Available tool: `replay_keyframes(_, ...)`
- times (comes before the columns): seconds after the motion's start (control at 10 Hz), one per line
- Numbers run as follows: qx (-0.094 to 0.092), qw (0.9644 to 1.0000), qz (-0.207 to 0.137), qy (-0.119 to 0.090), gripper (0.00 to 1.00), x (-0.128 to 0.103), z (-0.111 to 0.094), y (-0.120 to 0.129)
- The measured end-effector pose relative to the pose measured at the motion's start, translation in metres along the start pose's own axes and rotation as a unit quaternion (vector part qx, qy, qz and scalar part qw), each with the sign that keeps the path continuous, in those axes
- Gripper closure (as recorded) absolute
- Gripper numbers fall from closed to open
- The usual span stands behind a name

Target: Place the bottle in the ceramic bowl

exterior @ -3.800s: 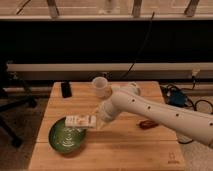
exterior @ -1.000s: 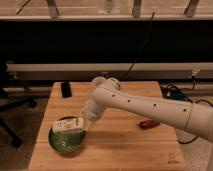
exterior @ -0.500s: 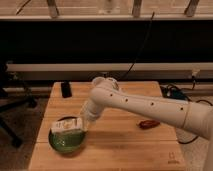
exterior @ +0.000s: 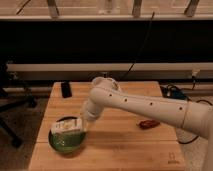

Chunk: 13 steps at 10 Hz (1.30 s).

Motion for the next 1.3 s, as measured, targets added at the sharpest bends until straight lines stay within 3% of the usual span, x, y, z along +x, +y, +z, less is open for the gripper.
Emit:
replay_keyframes(0.2,-0.017,0.9996,-0.019,0.009,0.83,-0.0081,0.0072,-0.0032)
replay_keyframes(0.6,-0.015,0.9996,-0.024,0.004,0.43,-0.0085,0.0073,-0.0015)
replay_keyframes(0.8,-0.006,0.9996,-0.027,-0.001,0.24,-0.0101,0.0051,-0.0019)
replay_keyframes(1.3,0.006,0.9996,-0.027,-0.004,0.20,-0.0101,0.0018,-0.0014)
